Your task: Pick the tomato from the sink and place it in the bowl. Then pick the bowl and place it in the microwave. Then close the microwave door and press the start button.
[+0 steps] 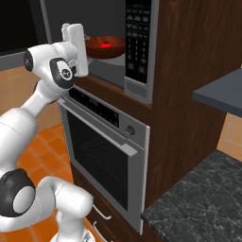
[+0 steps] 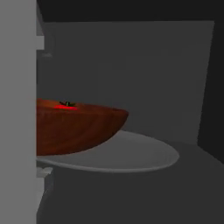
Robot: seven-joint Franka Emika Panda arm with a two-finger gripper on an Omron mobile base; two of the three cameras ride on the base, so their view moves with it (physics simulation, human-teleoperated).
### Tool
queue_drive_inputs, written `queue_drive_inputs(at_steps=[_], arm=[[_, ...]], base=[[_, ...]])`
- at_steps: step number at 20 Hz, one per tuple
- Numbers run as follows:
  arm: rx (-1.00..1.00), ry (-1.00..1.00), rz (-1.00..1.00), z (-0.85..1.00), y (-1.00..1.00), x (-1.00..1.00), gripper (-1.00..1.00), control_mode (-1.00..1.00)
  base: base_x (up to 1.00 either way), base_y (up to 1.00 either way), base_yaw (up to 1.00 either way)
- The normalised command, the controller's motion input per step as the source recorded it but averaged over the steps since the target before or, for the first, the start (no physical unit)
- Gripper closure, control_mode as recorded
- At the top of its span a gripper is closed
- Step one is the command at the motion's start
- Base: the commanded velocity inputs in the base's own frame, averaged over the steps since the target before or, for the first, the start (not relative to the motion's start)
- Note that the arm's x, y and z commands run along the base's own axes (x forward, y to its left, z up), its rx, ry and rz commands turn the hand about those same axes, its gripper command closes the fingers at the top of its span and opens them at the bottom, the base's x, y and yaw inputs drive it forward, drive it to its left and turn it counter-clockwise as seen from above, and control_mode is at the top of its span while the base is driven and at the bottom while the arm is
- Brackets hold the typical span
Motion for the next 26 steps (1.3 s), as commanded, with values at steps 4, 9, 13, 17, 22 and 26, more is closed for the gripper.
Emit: queue_drive_inputs(at_steps=[4,9,13,17,22,26], arm=[[0.00,-0.13,0.11,0.63,0.71,-0.91,-1.00,-1.00],[0.00,-0.01,0.25,0.45,0.79,-1.00,-1.00,-1.00],[0.00,-0.02,0.27,0.21,0.86,-1.00,-1.00,-1.00],[0.01,-0.06,0.15,0.09,0.93,-1.00,-1.00,-1.00],[0.00,-0.21,0.00,-0.01,0.73,-1.00,-1.00,-1.00],[0.00,-0.09,0.09,-0.03,0.63,-1.00,-1.00,-1.00]], base=[[0.00,0.00,0.00],[0.00,0.00,0.00],[0.00,0.00,0.00],[0.00,0.00,0.00],[0.00,0.00,0.00],[0.00,0.00,0.00]])
